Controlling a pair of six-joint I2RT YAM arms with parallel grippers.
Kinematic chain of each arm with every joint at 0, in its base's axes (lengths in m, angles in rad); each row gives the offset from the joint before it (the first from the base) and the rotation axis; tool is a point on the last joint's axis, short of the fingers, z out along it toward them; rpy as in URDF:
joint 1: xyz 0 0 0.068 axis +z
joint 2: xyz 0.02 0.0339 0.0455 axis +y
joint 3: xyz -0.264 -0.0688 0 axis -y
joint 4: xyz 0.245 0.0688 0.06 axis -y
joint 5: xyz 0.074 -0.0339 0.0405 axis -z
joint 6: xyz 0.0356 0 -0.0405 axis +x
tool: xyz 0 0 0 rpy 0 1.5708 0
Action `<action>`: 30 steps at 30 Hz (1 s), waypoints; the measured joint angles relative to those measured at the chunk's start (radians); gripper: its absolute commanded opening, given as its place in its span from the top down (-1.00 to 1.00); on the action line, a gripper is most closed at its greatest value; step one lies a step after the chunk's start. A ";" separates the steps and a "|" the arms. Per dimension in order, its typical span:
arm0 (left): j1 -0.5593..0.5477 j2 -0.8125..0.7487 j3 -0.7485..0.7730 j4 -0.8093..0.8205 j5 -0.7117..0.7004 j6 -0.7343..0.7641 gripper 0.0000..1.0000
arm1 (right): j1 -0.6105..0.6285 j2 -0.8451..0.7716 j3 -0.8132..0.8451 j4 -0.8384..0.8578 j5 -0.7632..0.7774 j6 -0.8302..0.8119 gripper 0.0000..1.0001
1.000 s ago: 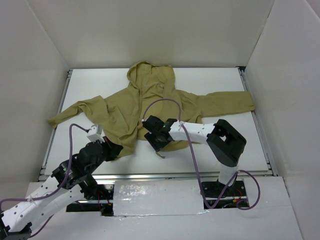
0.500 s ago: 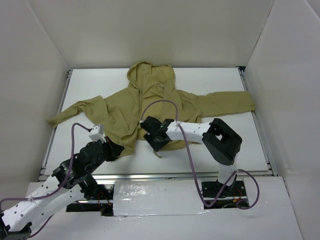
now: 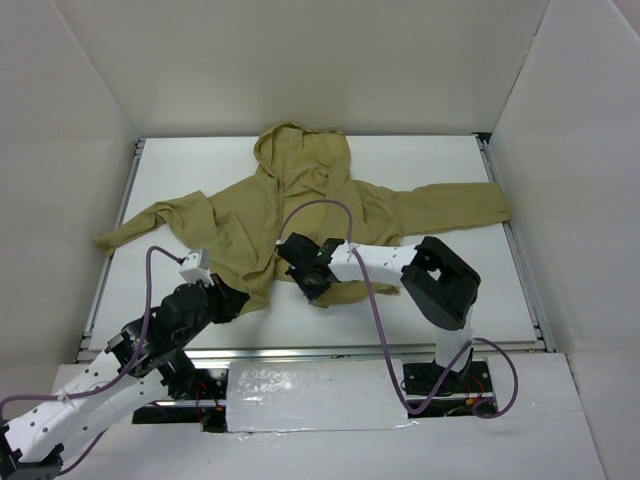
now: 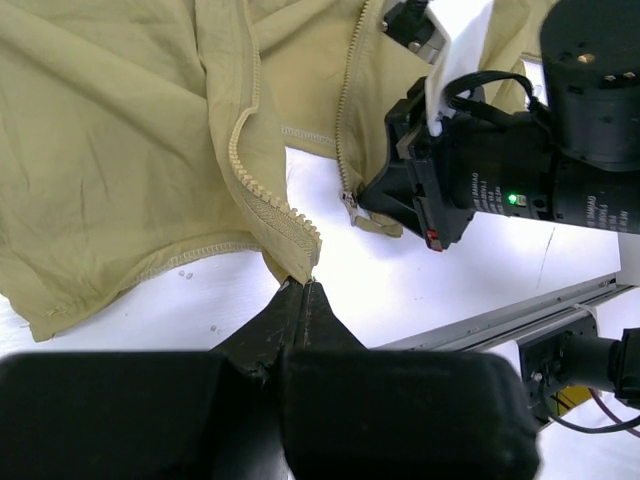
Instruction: Zip up the jacket
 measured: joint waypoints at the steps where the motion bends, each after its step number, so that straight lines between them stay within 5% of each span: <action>1: 0.000 0.002 -0.005 0.005 0.002 0.002 1.00 | 0.000 -0.009 -0.012 0.009 0.000 0.006 1.00; 7: 0.000 0.050 -0.085 0.152 0.054 0.032 1.00 | 0.000 -0.174 -0.169 0.084 0.005 0.080 1.00; 18: 0.001 0.220 -0.296 0.862 0.247 0.151 1.00 | 0.002 -0.501 -0.382 0.273 0.074 0.379 1.00; 30: 0.001 0.423 -0.313 1.281 0.356 0.236 1.00 | 0.008 -0.567 -0.394 0.272 0.008 0.627 1.00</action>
